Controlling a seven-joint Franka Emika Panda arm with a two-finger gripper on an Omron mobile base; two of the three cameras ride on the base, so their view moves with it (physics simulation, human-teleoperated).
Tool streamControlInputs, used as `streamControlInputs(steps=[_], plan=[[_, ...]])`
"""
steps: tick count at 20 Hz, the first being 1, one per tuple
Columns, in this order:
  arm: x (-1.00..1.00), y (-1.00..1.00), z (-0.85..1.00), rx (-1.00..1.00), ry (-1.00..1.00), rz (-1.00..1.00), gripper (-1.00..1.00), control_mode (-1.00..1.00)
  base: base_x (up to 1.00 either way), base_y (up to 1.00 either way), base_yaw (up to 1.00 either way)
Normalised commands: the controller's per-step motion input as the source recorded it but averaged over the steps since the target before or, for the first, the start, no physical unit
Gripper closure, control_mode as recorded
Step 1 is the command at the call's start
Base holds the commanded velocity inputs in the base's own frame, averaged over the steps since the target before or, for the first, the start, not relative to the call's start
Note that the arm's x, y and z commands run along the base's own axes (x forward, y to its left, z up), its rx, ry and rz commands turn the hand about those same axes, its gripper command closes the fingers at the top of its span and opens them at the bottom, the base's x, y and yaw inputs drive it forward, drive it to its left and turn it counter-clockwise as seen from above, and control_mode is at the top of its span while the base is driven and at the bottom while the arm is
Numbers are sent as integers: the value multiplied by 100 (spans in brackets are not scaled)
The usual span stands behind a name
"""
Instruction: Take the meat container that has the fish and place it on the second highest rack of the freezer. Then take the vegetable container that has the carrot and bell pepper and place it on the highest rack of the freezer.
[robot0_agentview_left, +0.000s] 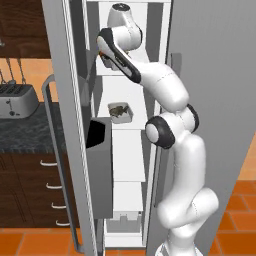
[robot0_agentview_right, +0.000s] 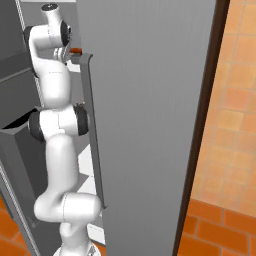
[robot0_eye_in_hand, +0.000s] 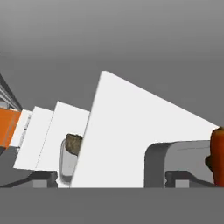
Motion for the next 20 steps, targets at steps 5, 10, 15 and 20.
streamControlInputs(steps=[5, 10, 15, 20], plan=[[-100, 14, -100, 12, -26, 18, -100, -100, 0, 0, 0], [-100, 1, -100, -9, -31, 10, -100, -100, 0, 0, 0], [-100, -18, -67, -5, -1, 22, -100, -100, 0, 0, 0], [-100, -38, 0, 0, -5, 24, -100, -100, 0, 0, 0]])
